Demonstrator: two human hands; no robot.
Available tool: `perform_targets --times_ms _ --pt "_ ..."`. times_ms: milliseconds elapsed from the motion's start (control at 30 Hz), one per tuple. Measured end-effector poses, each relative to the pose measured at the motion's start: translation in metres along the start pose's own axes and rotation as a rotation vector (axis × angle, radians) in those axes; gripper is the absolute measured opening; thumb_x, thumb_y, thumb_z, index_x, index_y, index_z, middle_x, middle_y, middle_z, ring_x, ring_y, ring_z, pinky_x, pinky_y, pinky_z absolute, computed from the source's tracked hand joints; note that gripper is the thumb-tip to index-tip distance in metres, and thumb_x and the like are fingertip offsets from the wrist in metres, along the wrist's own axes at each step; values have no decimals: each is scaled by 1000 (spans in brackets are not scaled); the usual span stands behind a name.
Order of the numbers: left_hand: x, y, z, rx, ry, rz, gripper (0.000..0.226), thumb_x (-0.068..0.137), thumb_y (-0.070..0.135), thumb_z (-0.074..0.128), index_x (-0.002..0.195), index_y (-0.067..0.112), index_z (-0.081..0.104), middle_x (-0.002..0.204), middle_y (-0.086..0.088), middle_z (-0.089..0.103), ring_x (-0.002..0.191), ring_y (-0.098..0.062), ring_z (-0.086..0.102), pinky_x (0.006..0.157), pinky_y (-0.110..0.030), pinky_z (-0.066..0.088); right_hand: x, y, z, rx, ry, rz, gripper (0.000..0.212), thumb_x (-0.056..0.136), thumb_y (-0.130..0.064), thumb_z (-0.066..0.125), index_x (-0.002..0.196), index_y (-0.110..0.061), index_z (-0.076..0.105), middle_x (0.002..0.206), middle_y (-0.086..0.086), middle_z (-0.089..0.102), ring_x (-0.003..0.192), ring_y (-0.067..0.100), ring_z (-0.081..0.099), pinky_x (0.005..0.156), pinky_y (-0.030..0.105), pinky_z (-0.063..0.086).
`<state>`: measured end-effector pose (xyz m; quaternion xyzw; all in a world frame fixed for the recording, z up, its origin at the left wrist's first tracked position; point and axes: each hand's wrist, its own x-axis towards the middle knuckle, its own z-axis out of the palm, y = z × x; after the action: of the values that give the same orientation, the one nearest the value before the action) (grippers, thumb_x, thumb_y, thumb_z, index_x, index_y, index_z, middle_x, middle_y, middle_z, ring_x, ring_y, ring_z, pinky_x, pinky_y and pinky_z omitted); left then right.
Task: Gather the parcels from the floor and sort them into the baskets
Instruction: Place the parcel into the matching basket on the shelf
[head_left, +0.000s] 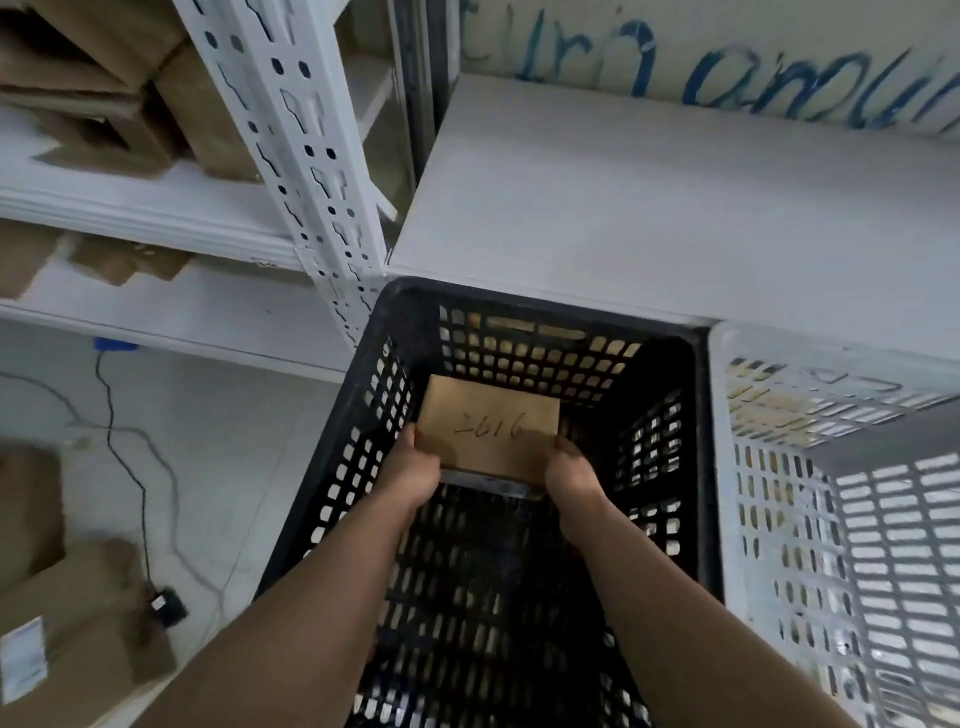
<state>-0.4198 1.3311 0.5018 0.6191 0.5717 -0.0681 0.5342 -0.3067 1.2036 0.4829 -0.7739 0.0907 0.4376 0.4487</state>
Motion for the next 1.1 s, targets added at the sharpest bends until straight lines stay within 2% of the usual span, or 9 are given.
perform_targets --times_ms 133,300,433,500,633,767,900,1033,1100 --pt "15 -6 5 -34 -26 -34 62 90 7 42 148 25 32 130 -9 58 111 -30 59 90 -36 48 18 12 5 58 15 19 45 99 -30 36 143 -25 45 138 2 54 119 25 52 108 43 41" --pt "9 -4 7 -77 0 -39 69 93 10 47 154 25 17 148 -5 42 128 -27 48 107 -37 40 20 20 4 123 -52 -21 45 93 -27 40 136 -30 52 133 -1 60 115 22 59 107 41 43" --pt "-15 10 9 -119 97 -24 53 94 12 52 145 13 36 141 -11 49 120 -29 54 90 -33 46 -35 -3 -6 152 -93 -76 29 96 -16 45 120 -18 61 112 5 70 102 21 65 92 33 53" --pt "-35 22 8 -163 113 1 45 95 14 53 139 12 45 136 -10 54 118 -29 56 95 -34 46 -62 -15 -15 187 -83 -106 15 98 -19 49 111 -22 57 99 -3 69 91 11 64 82 25 52" --pt "-86 48 3 -213 125 82 50 97 19 54 145 17 41 144 -6 47 128 -26 48 105 -37 41 -120 -35 -35 237 -48 -224 24 100 -14 49 121 -27 52 93 -15 63 82 1 61 65 10 48" --pt "-146 73 4 -247 125 240 36 97 17 52 133 17 55 134 -2 55 111 -14 51 88 -24 38 -171 -44 -66 165 50 -367 44 101 -16 46 144 -16 46 139 -8 53 121 2 48 97 15 37" --pt "-205 94 23 -308 74 370 28 96 21 54 123 20 62 126 4 61 107 -9 54 85 -21 39 -217 -38 -116 249 144 -456 40 100 -13 46 140 -18 51 136 -7 56 126 7 51 108 25 39" --pt "-270 108 59 -309 12 479 23 96 17 55 117 17 63 115 4 65 99 -9 59 72 -12 42 -259 -12 -180 322 221 -477 39 101 -14 45 139 -22 52 135 -10 57 124 8 53 99 21 45" --pt "-300 111 86 -297 -43 532 25 96 15 53 119 17 62 112 1 66 94 -11 61 74 -17 47 -279 8 -216 346 273 -486 39 101 -14 47 139 -22 52 135 -10 57 123 9 54 105 29 44"
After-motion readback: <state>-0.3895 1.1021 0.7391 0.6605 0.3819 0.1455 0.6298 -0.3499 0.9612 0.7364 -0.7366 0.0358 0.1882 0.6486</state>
